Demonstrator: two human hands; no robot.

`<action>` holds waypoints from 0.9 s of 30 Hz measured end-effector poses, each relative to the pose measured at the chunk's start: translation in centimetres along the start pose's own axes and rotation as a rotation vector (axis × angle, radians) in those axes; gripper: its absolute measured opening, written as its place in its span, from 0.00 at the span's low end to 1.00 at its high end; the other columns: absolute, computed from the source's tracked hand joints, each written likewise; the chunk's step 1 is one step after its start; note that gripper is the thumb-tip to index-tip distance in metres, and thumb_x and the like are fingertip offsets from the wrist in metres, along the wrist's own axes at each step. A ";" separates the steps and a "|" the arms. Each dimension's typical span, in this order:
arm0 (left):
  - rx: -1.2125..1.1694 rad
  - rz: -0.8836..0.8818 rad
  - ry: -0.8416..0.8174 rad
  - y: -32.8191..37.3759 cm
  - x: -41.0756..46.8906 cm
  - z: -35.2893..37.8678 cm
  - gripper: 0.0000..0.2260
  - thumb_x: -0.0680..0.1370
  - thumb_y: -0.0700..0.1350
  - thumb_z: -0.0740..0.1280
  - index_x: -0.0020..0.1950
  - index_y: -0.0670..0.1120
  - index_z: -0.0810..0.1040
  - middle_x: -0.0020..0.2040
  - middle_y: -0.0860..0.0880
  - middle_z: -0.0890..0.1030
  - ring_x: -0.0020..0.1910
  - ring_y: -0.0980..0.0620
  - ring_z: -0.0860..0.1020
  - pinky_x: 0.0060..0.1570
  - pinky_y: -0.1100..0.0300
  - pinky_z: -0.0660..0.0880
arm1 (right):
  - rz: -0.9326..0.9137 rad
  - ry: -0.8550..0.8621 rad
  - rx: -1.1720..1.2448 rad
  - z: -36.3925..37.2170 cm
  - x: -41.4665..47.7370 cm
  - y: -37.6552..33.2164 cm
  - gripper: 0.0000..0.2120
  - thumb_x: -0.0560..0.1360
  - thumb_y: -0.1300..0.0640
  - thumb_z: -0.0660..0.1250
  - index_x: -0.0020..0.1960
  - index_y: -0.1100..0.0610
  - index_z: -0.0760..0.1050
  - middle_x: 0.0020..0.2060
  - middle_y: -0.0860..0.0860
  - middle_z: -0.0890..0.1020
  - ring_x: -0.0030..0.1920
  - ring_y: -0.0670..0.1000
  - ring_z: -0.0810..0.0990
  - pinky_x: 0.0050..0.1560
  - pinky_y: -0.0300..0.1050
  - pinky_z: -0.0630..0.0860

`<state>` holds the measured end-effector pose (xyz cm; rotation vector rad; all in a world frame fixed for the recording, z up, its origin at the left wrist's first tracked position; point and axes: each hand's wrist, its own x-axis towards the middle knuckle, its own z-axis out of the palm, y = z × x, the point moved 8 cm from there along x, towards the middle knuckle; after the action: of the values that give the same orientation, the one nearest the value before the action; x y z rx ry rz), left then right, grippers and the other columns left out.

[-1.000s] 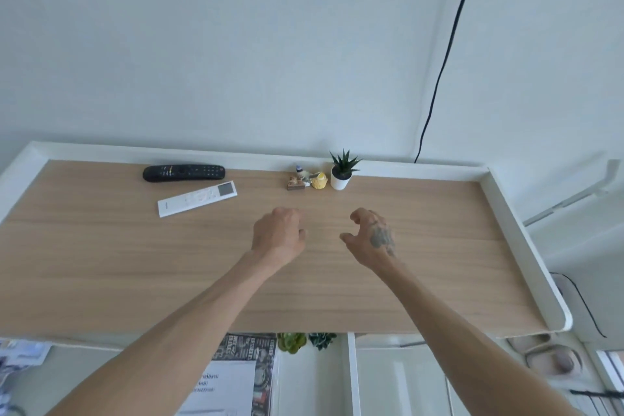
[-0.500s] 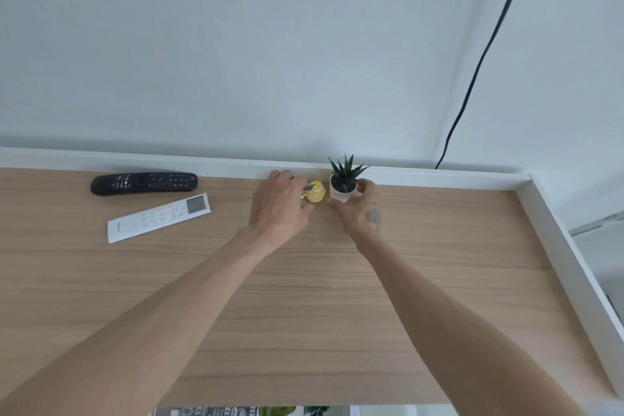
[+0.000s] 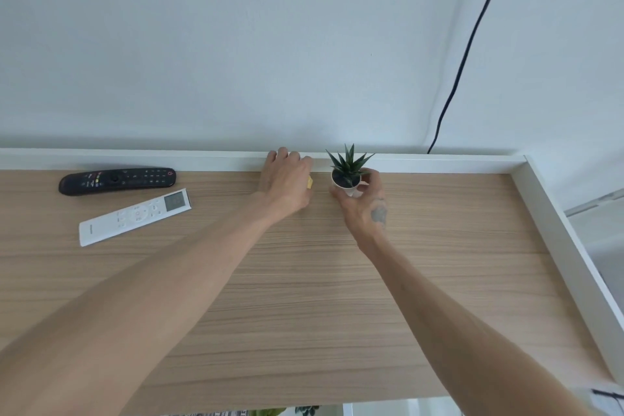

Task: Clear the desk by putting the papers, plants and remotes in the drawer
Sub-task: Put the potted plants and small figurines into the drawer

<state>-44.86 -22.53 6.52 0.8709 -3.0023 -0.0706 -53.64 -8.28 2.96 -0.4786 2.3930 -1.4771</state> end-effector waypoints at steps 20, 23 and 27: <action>0.023 0.173 0.067 3.9 -0.9 -2.1 0.08 0.70 0.41 0.70 0.48 0.43 0.77 0.45 0.44 0.80 0.49 0.42 0.76 0.54 0.55 0.67 | -0.081 -0.010 -0.027 -5.7 -3.9 0.8 0.24 0.66 0.52 0.76 0.58 0.43 0.70 0.46 0.37 0.79 0.49 0.42 0.79 0.52 0.49 0.79; -0.069 0.185 0.146 4.9 -2.4 -4.3 0.09 0.70 0.44 0.72 0.48 0.44 0.78 0.44 0.46 0.79 0.49 0.43 0.76 0.44 0.56 0.65 | -0.094 -0.011 -0.036 -6.6 -5.2 0.3 0.23 0.67 0.53 0.76 0.56 0.41 0.69 0.47 0.37 0.79 0.50 0.42 0.78 0.53 0.50 0.79; -0.228 0.148 0.161 5.0 -4.9 -6.0 0.14 0.69 0.42 0.71 0.53 0.45 0.78 0.47 0.47 0.77 0.46 0.44 0.76 0.35 0.57 0.63 | -0.082 -0.009 -0.038 -7.7 -6.9 -0.1 0.22 0.67 0.56 0.76 0.55 0.43 0.69 0.47 0.39 0.79 0.50 0.47 0.79 0.54 0.54 0.78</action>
<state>-43.28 -15.93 12.78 0.6002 -2.8252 -0.3178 -50.53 0.82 6.90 -0.5977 2.4256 -1.4623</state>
